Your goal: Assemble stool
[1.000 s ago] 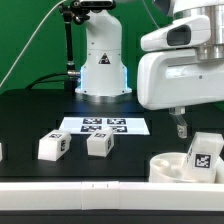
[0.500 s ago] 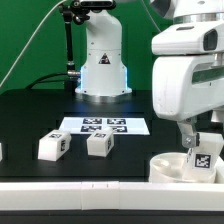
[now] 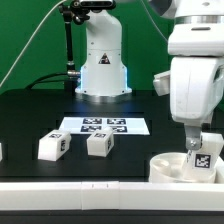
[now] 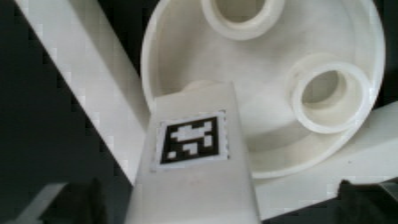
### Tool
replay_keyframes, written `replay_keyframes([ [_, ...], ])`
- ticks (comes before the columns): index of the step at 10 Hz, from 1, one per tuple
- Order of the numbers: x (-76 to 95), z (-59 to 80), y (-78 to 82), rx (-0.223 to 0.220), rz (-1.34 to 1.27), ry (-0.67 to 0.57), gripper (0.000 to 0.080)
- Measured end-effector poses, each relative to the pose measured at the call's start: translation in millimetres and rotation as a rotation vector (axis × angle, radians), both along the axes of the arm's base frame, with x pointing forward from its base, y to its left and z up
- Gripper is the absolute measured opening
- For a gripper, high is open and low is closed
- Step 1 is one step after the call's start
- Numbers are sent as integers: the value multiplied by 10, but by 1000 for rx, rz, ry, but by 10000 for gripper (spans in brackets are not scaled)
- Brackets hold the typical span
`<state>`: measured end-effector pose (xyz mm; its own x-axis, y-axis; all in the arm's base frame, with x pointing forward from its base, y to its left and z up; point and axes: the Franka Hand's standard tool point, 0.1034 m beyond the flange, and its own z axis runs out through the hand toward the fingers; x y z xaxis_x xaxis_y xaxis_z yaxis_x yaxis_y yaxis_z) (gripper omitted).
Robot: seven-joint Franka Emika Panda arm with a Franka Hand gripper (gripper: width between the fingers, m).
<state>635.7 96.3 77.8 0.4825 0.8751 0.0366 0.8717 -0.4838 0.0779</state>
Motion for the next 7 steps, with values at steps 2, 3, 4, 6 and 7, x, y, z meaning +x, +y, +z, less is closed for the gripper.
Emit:
replay_keyframes([
  [2, 2, 1, -5, 0, -1, -1, 392],
  [3, 4, 2, -10, 1, -10, -1, 392],
  [4, 5, 1, -13, 3, -36, -1, 343],
  [6, 25, 1, -61, 12, -84, -16, 343],
  [7, 51, 2, -89, 29, -208, -38, 343],
])
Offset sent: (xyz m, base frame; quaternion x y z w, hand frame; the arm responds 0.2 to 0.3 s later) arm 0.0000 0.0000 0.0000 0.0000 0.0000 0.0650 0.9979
